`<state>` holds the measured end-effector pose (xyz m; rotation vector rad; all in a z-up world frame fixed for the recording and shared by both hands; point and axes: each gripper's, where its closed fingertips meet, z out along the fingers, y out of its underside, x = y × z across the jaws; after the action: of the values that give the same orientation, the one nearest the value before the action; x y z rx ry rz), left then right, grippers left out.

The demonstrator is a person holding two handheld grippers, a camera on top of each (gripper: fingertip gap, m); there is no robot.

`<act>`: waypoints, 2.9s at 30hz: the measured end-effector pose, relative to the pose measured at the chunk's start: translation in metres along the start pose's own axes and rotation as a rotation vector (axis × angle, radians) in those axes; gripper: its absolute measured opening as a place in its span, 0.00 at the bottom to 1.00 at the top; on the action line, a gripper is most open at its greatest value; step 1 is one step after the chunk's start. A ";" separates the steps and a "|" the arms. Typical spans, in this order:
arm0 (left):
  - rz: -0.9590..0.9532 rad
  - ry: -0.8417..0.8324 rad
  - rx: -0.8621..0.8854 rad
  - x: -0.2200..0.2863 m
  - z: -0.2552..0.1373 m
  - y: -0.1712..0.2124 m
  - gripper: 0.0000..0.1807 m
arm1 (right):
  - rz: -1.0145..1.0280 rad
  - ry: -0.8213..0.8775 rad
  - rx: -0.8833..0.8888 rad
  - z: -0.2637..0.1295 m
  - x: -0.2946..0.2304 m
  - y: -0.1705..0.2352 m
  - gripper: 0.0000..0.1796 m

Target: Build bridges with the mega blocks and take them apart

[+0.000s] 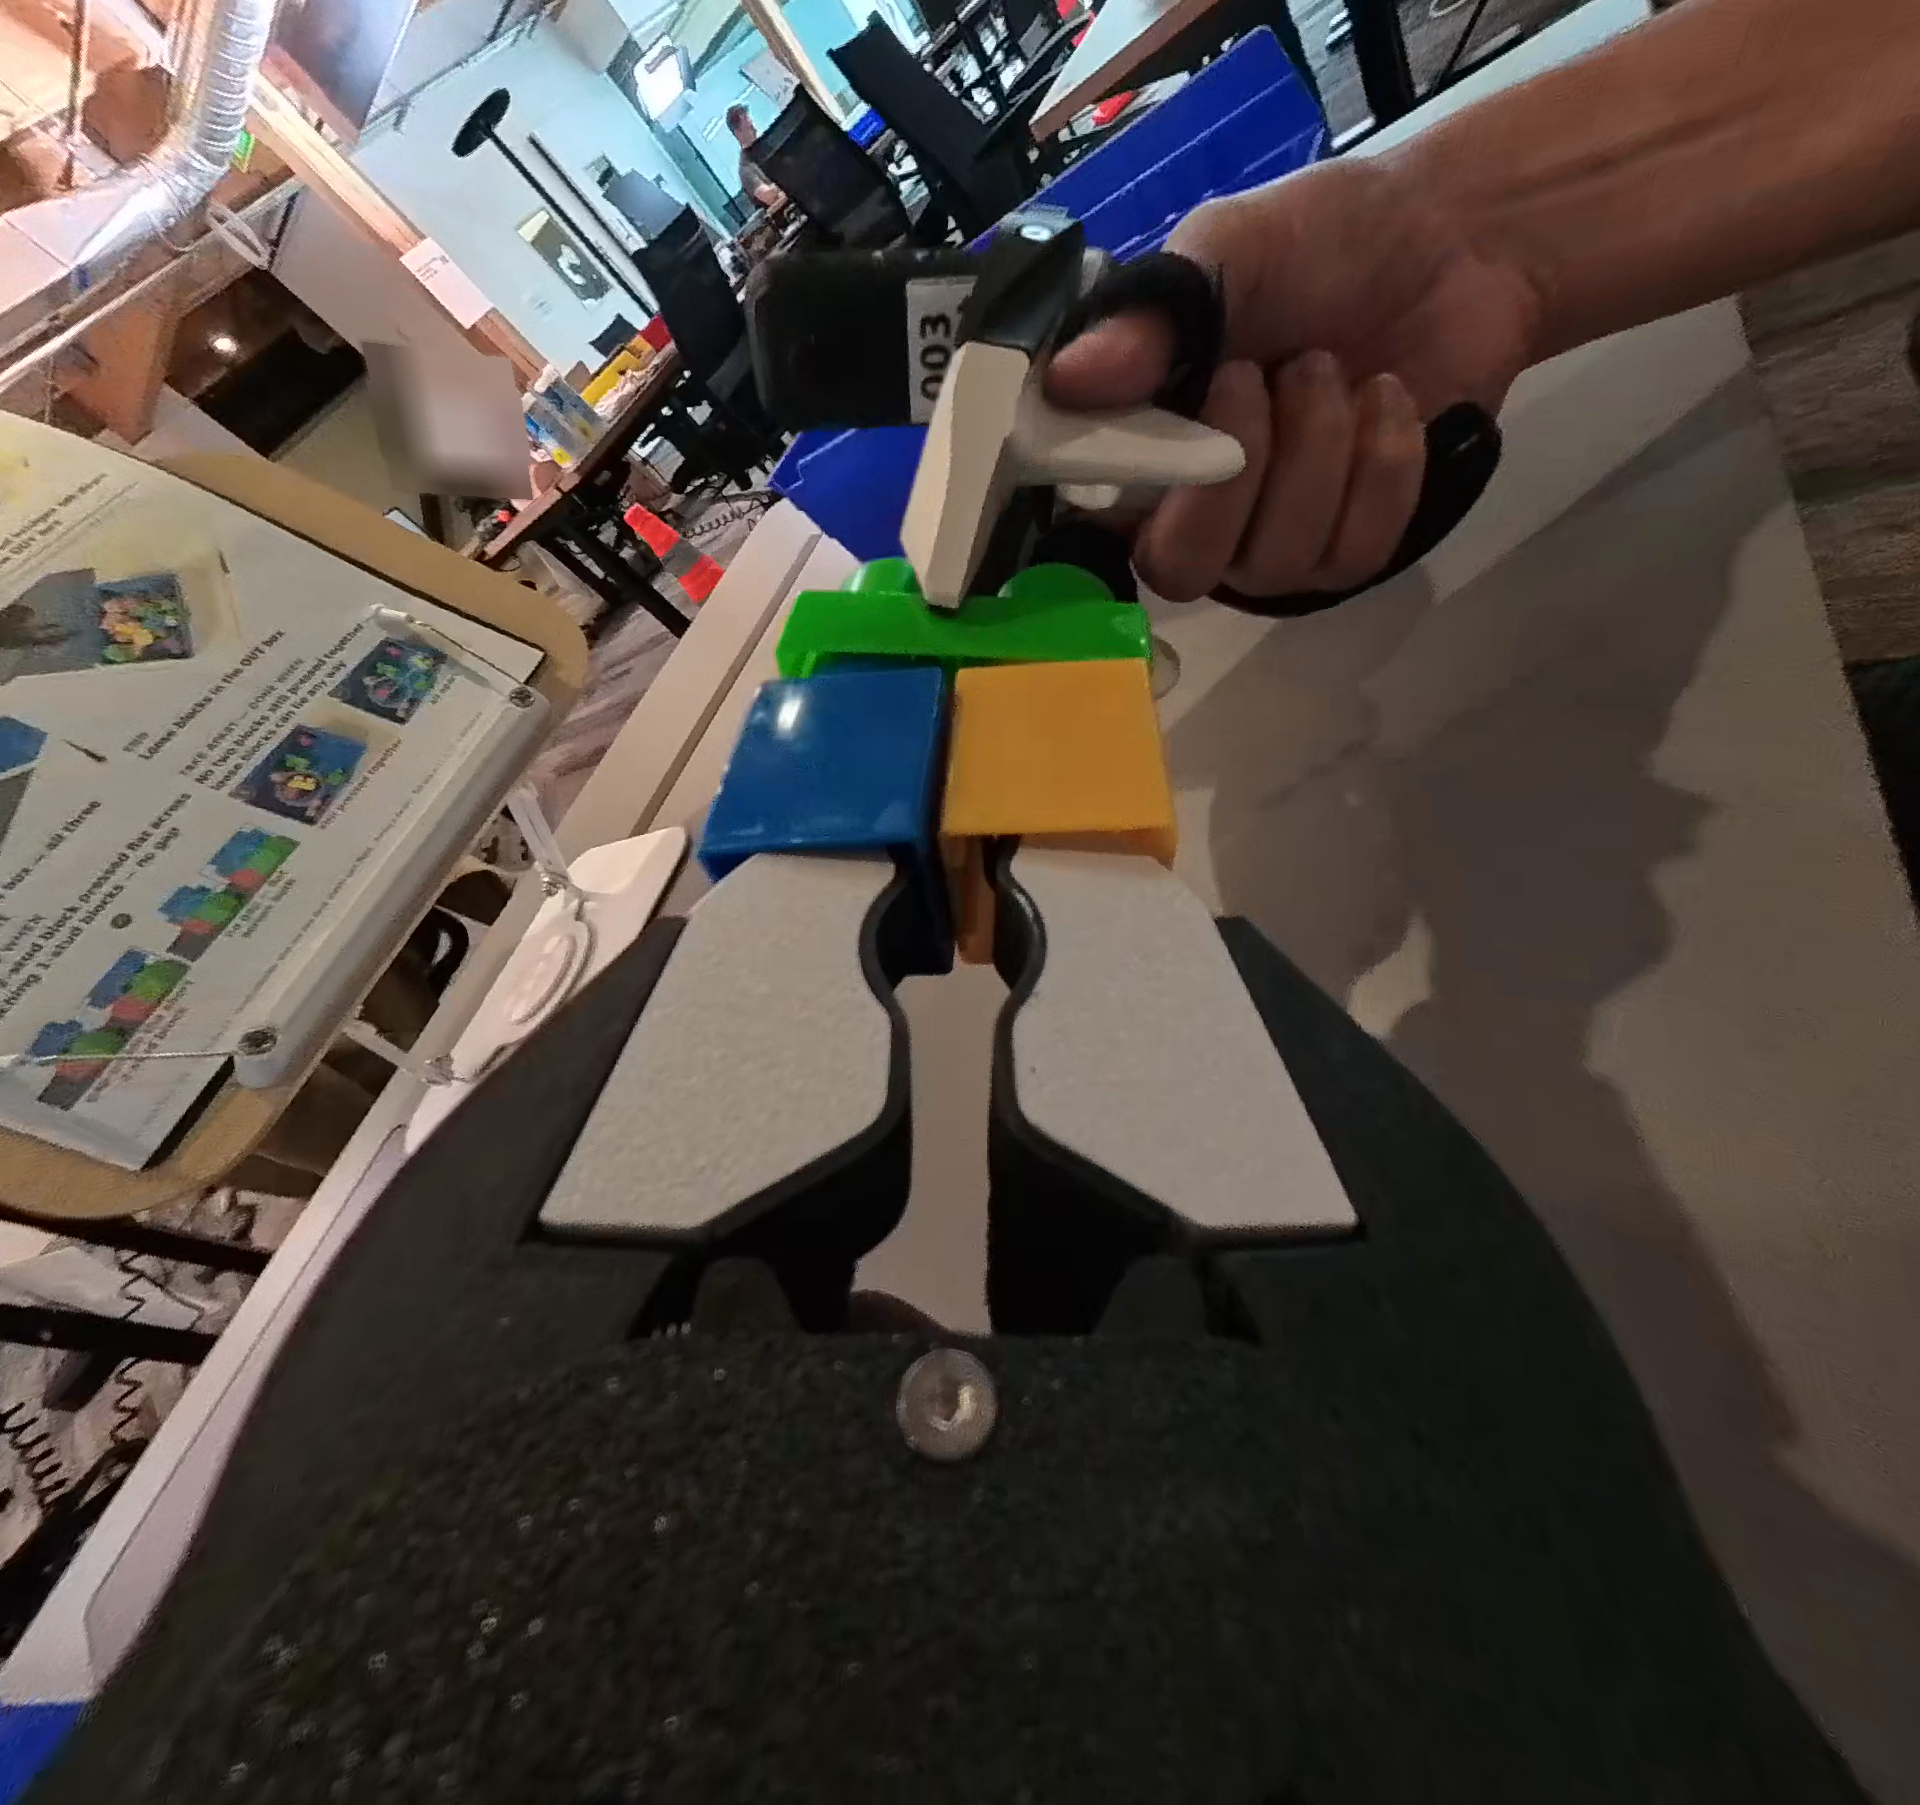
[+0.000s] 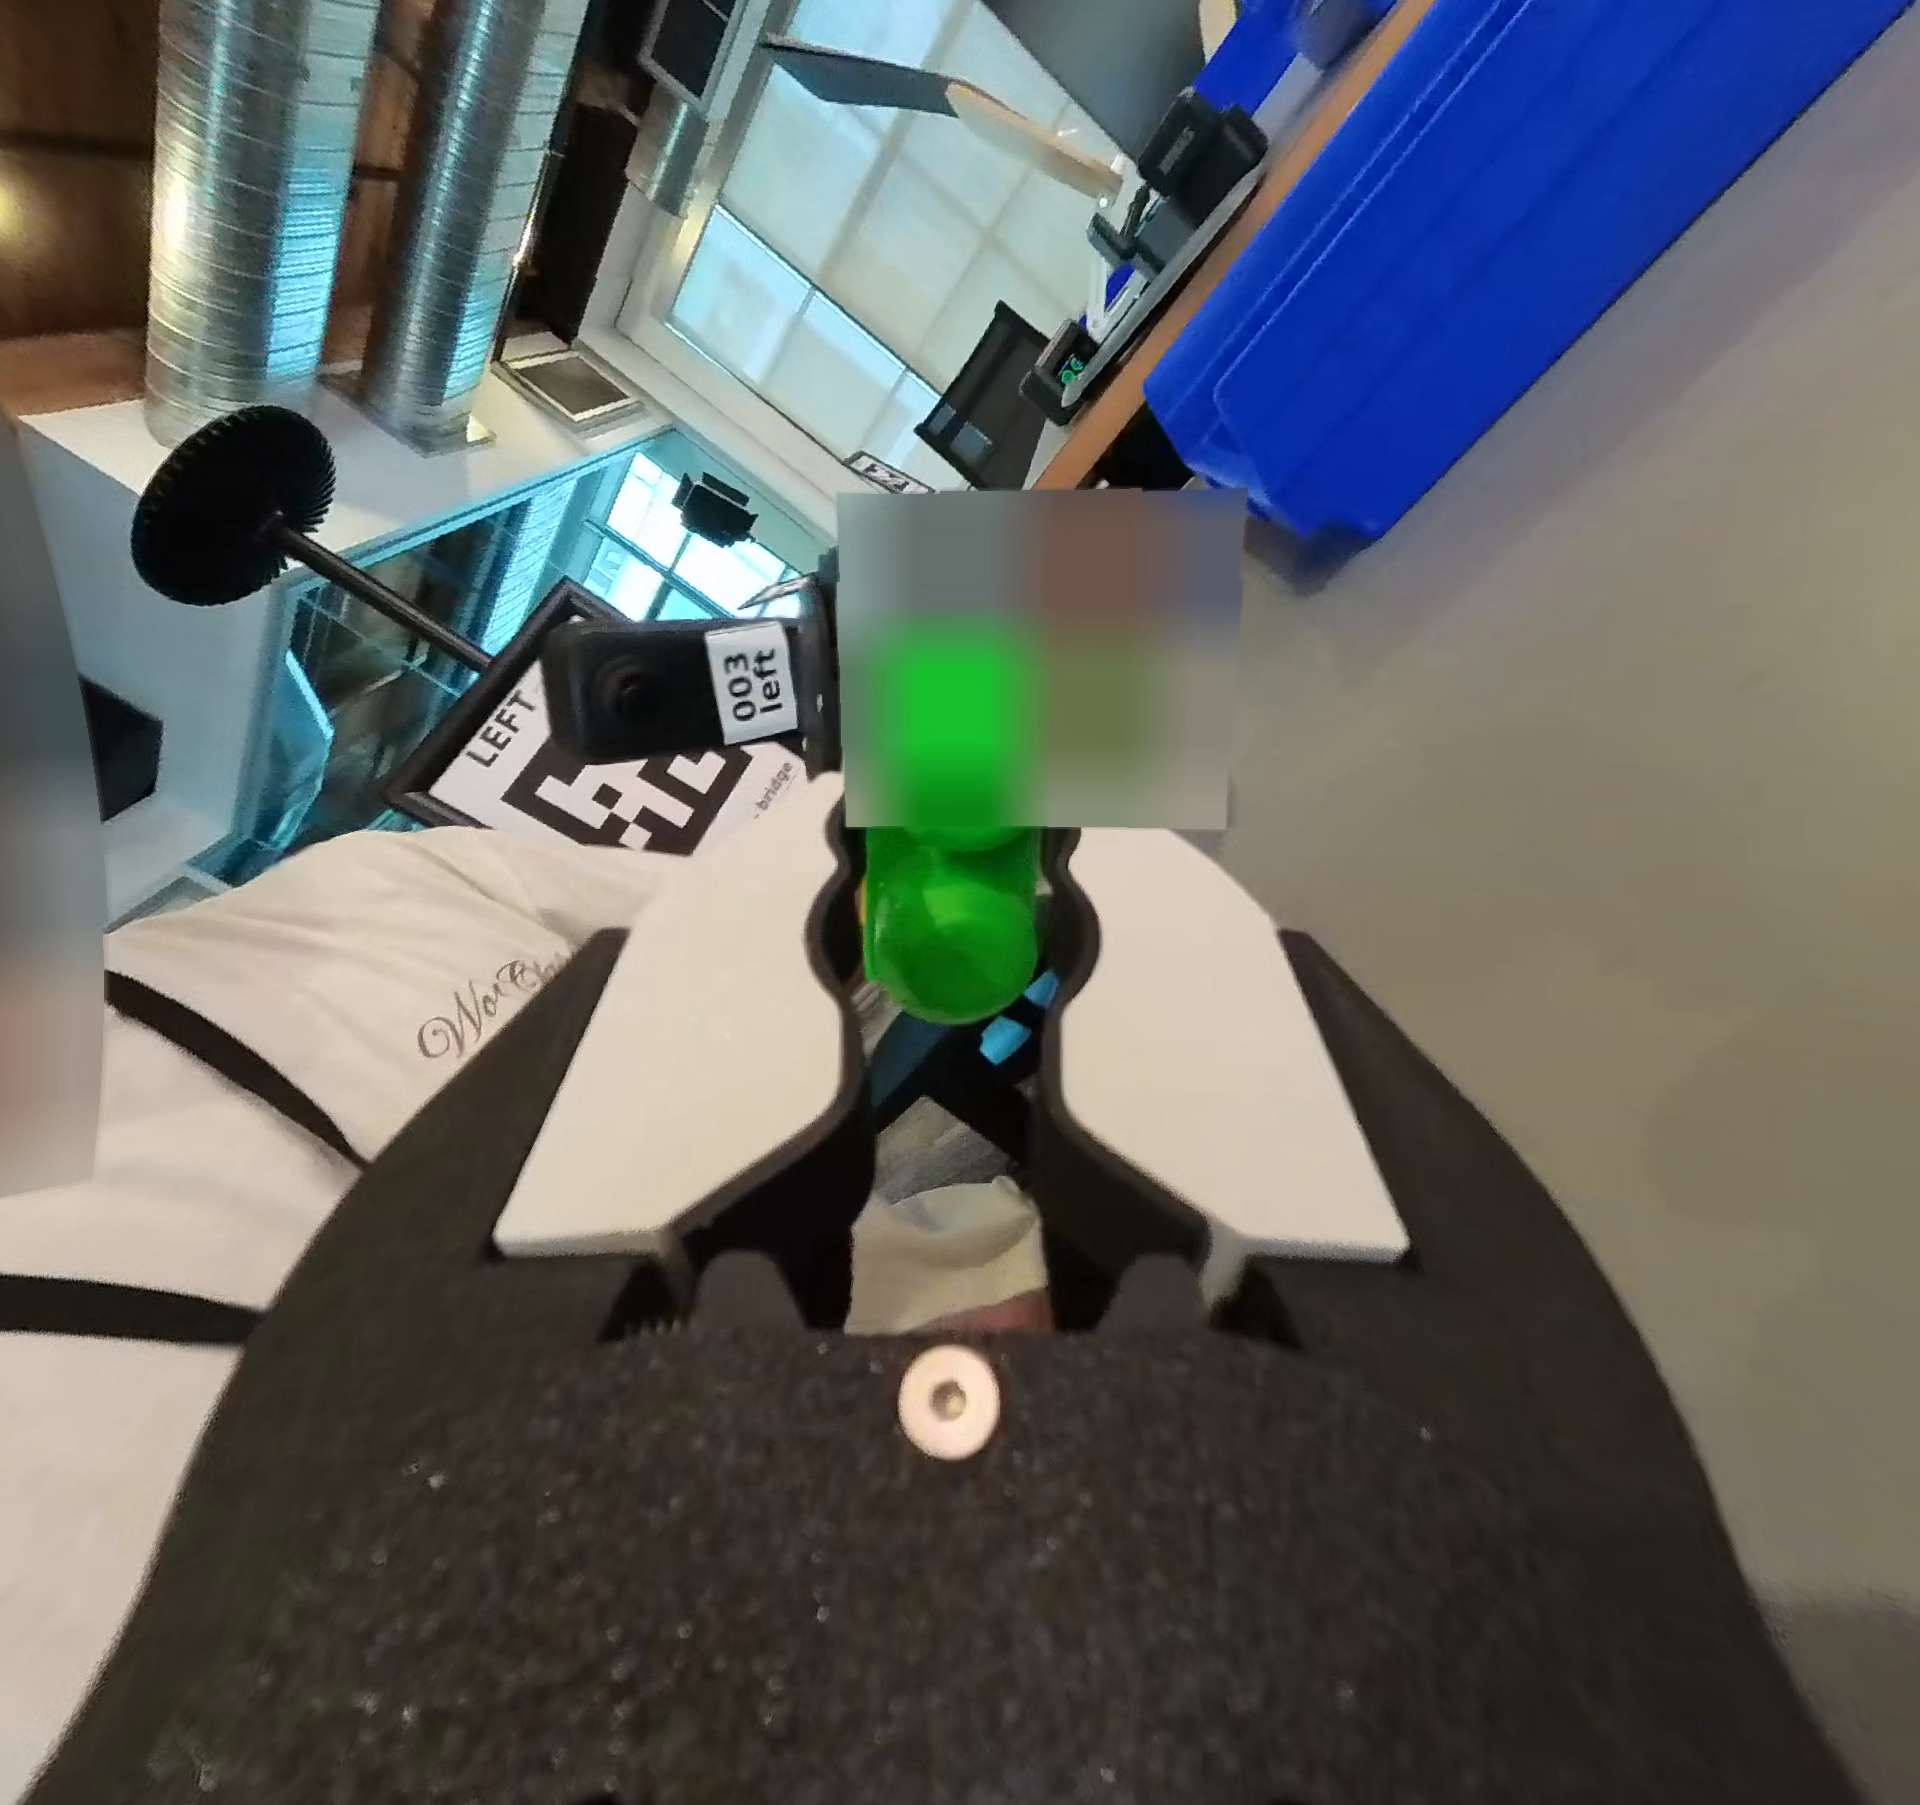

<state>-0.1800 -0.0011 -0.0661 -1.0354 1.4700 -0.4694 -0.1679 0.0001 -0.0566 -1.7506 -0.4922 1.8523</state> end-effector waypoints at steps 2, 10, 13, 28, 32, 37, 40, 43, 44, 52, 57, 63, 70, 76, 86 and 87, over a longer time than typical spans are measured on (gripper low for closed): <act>-0.012 0.025 -0.002 0.004 0.000 0.003 0.05 | 0.015 0.002 -0.019 0.001 0.002 0.005 0.18; 0.005 0.082 -0.027 0.014 0.004 0.012 0.05 | 0.065 -0.020 -0.030 -0.001 0.012 0.017 0.18; 0.014 0.100 -0.035 0.018 0.006 0.013 0.05 | 0.084 -0.028 -0.037 -0.003 0.014 0.020 0.18; -0.058 0.028 -0.062 -0.008 0.013 0.016 0.11 | 0.177 -0.123 0.160 -0.019 0.024 -0.008 0.18; -0.116 0.012 -0.039 -0.014 0.004 0.014 0.12 | 0.172 -0.158 0.194 -0.021 0.023 -0.010 0.18; -0.095 0.015 -0.037 -0.011 -0.002 0.013 0.07 | 0.182 -0.203 0.195 -0.016 0.021 -0.006 0.18; -0.057 0.051 -0.051 -0.005 -0.003 0.013 0.06 | 0.191 -0.209 0.179 -0.015 0.022 -0.001 0.18; -0.031 0.094 -0.032 0.006 -0.001 0.007 0.03 | 0.236 -0.254 0.195 -0.015 0.021 0.000 0.18; -0.026 0.090 -0.039 0.007 0.001 0.007 0.03 | 0.235 -0.254 0.195 -0.015 0.021 0.000 0.18; -0.021 0.045 -0.050 0.004 0.011 0.014 0.02 | 0.177 -0.156 0.178 -0.016 0.025 -0.002 0.18; -0.157 0.023 0.014 -0.008 0.012 0.014 0.02 | 0.113 -0.089 0.220 -0.015 0.024 -0.013 0.18; -0.630 0.141 0.181 -0.024 0.000 0.011 0.02 | -0.360 0.112 0.124 -0.017 0.004 -0.016 0.32; -0.946 0.397 0.209 -0.011 -0.004 0.015 0.02 | -1.118 0.430 -0.104 -0.026 -0.002 -0.005 0.37; -1.049 0.567 0.186 -0.002 -0.007 0.005 0.02 | -1.346 0.516 -0.170 -0.013 0.010 0.001 0.35; -1.288 0.751 0.173 0.004 -0.005 0.005 0.02 | -1.521 0.431 -0.143 0.000 0.000 0.008 0.20; -1.288 0.750 0.173 0.004 -0.005 0.006 0.02 | -1.520 0.430 -0.144 0.000 0.001 0.008 0.20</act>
<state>-0.1860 -0.0024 -0.0717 -1.6818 1.1284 -2.0247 -0.1690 -0.0056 -0.0617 -1.0920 -1.2802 0.3656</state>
